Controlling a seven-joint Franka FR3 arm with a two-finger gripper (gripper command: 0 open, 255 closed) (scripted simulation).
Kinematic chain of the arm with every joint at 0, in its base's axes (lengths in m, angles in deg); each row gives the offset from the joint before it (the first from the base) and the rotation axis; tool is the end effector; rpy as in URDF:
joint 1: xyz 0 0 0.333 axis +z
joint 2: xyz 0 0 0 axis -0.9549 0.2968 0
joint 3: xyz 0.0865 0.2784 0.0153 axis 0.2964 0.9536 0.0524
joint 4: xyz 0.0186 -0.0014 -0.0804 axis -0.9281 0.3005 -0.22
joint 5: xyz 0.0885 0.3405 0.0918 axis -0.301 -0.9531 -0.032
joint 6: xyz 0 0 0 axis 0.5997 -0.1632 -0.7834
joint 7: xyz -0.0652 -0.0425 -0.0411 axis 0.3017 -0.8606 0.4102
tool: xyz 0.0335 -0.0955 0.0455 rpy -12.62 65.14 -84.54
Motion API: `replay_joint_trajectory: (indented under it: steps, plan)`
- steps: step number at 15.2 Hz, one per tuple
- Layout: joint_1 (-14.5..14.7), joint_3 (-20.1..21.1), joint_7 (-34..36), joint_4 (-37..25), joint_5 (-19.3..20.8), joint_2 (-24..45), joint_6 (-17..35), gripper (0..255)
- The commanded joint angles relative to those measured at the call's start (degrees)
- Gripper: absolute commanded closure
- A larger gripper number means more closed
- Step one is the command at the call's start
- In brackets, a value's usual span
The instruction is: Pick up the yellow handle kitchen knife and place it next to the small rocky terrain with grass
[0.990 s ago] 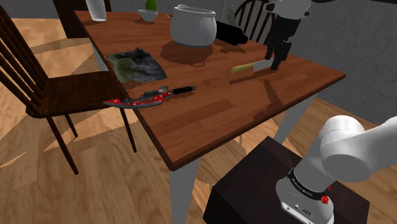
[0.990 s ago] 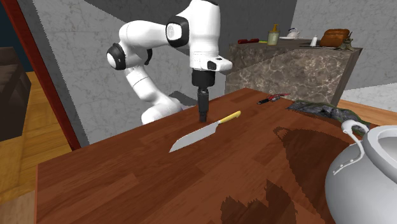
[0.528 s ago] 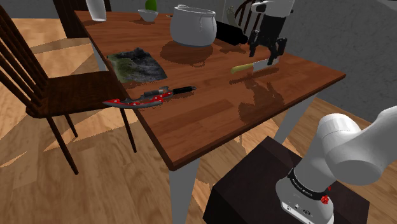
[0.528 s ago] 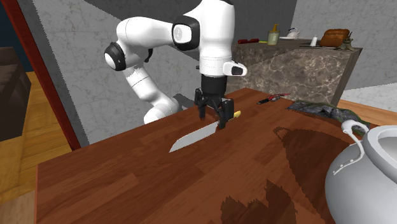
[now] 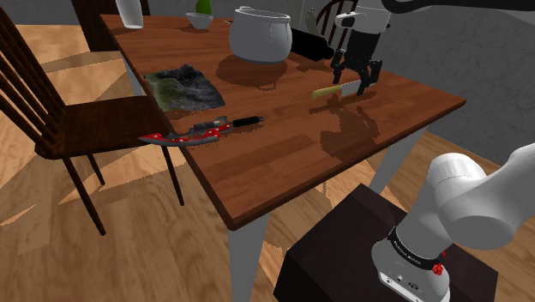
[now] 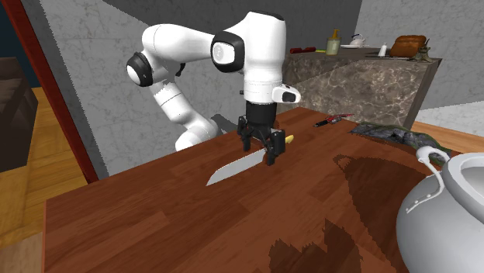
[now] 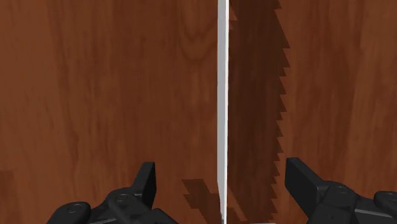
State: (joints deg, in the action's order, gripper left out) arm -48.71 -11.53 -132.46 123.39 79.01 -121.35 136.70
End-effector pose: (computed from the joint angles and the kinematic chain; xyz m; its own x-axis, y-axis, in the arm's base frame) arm 0.3656 -0.0614 0.5695 0.1164 0.9930 -0.0222 0.9932 -0.1164 0.0019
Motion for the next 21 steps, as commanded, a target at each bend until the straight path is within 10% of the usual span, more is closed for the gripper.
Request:
replay_joint_trajectory:
  steps: [1,4,5,21]
  plan:
    - [0.0,0.0,0.0,0.04,0.01,-0.02,0.03,0]
    - [0.0,0.0,0.0,0.03,0.01,-0.01,0.02,0]
    - [0.0,0.0,0.0,0.03,0.01,-0.01,0.02,255]
    - [0.45,0.65,-0.54,-6.29,-0.79,1.31,-5.01,255]
